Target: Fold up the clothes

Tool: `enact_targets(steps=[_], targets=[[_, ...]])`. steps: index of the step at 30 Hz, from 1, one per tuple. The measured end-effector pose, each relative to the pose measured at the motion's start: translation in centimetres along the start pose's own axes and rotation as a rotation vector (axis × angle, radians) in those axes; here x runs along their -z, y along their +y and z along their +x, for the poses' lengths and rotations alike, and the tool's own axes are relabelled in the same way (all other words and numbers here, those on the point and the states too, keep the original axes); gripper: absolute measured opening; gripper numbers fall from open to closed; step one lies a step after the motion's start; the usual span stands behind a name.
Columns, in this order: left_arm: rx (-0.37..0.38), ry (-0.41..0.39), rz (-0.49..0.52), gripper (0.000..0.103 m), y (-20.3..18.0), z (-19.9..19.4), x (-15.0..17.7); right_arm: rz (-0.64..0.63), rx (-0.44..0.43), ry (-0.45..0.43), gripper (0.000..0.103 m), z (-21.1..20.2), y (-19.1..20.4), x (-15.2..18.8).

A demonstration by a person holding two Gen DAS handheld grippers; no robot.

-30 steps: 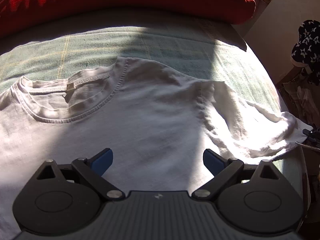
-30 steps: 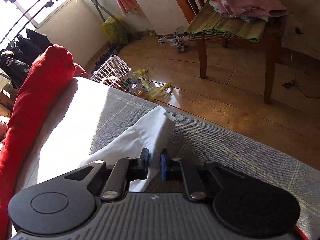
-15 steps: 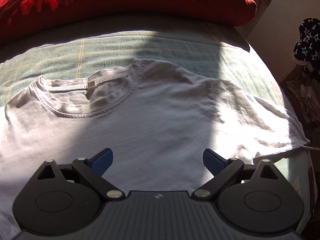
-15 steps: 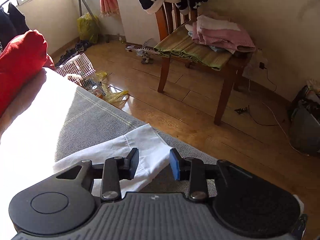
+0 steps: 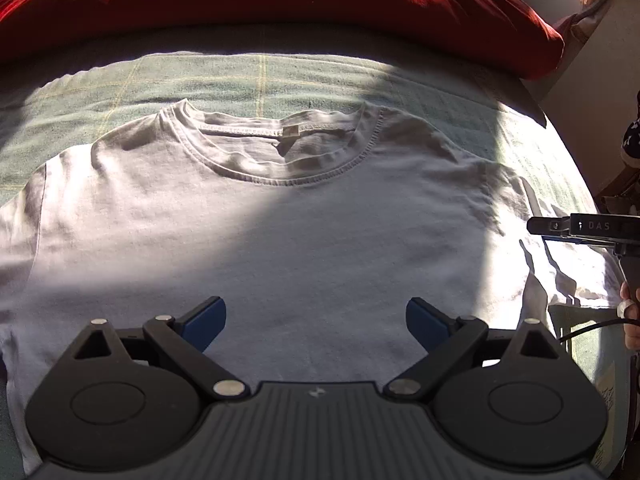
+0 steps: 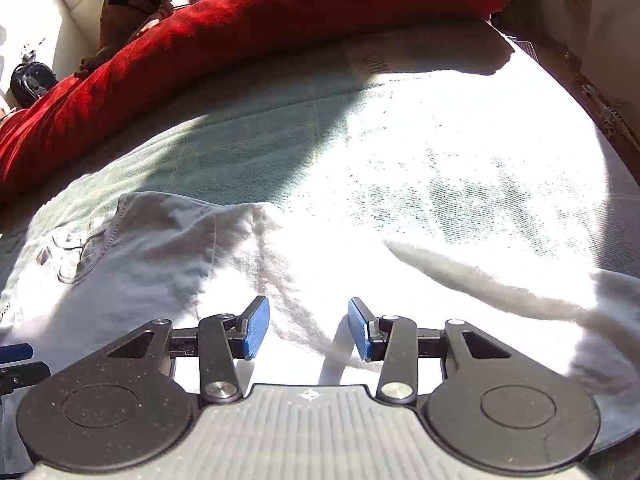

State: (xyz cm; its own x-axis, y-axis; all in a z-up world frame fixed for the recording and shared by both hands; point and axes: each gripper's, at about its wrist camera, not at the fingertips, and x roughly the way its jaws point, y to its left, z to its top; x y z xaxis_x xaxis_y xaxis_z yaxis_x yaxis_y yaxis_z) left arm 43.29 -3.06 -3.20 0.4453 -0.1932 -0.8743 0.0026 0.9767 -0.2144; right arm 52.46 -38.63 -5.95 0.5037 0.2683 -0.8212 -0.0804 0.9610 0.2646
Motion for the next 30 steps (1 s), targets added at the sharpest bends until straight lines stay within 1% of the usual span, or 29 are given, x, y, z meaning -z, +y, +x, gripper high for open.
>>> enact_targets(steps=[4, 5, 8, 10, 12, 15, 17, 18, 20, 21, 23, 26, 29, 30], targets=[[-0.011, -0.003, -0.039, 0.096, 0.8, -0.1, 0.6, -0.052, -0.013, 0.003, 0.048, 3.3, 2.2, -1.3], [-0.014, -0.007, -0.042, 0.096, 1.0, -0.1, 0.6, -0.045, -0.013, -0.001, 0.048, 3.7, 2.0, -1.9], [-0.022, -0.016, -0.048, 0.096, 1.3, -0.3, 0.6, 0.011, -0.020, -0.022, 0.049, 3.1, 1.1, -3.5], [-0.028, -0.020, -0.052, 0.096, 1.6, -0.5, 0.5, 0.005, -0.012, -0.026, 0.053, 1.7, 1.2, -3.8], [-0.037, -0.017, -0.055, 0.096, 1.8, -0.5, 0.5, -0.008, -0.001, -0.026, 0.057, -0.1, 0.9, -2.9], [-0.056, -0.002, -0.051, 0.096, 2.1, -0.1, 0.6, 0.015, 0.080, -0.022, 0.063, -2.4, -0.5, -0.8], [-0.062, 0.013, -0.047, 0.096, 2.2, 0.4, 0.9, 0.073, 0.136, -0.018, 0.067, -2.4, -2.6, 0.5], [-0.065, 0.025, -0.041, 0.096, 2.1, 0.7, 1.0, 0.103, 0.164, -0.015, 0.067, -2.3, -3.7, 1.1], [-0.080, 0.042, -0.011, 0.096, 1.7, 1.2, 1.3, 0.136, 0.179, -0.039, 0.067, -1.3, -5.9, 1.4], [-0.092, 0.048, 0.011, 0.096, 1.4, 1.3, 1.5, 0.142, 0.175, -0.068, 0.067, -0.9, -6.7, 1.1], [-0.111, 0.057, 0.048, 0.096, 0.8, 1.5, 1.5, 0.139, 0.179, -0.100, 0.069, -0.1, -7.7, -0.3], [-0.102, 0.050, 0.062, 0.096, 0.4, 1.2, 1.4, 0.171, 0.177, -0.106, 0.069, -0.1, -8.5, -2.4], [-0.102, 0.018, 0.104, 0.096, -0.3, 0.9, 1.6, 0.148, 0.125, -0.089, 0.070, -2.2, -7.2, -1.9], [-0.108, 0.007, 0.126, 0.096, -0.6, 0.9, 1.7, 0.134, 0.104, -0.081, 0.071, -3.1, -6.5, -1.1]])
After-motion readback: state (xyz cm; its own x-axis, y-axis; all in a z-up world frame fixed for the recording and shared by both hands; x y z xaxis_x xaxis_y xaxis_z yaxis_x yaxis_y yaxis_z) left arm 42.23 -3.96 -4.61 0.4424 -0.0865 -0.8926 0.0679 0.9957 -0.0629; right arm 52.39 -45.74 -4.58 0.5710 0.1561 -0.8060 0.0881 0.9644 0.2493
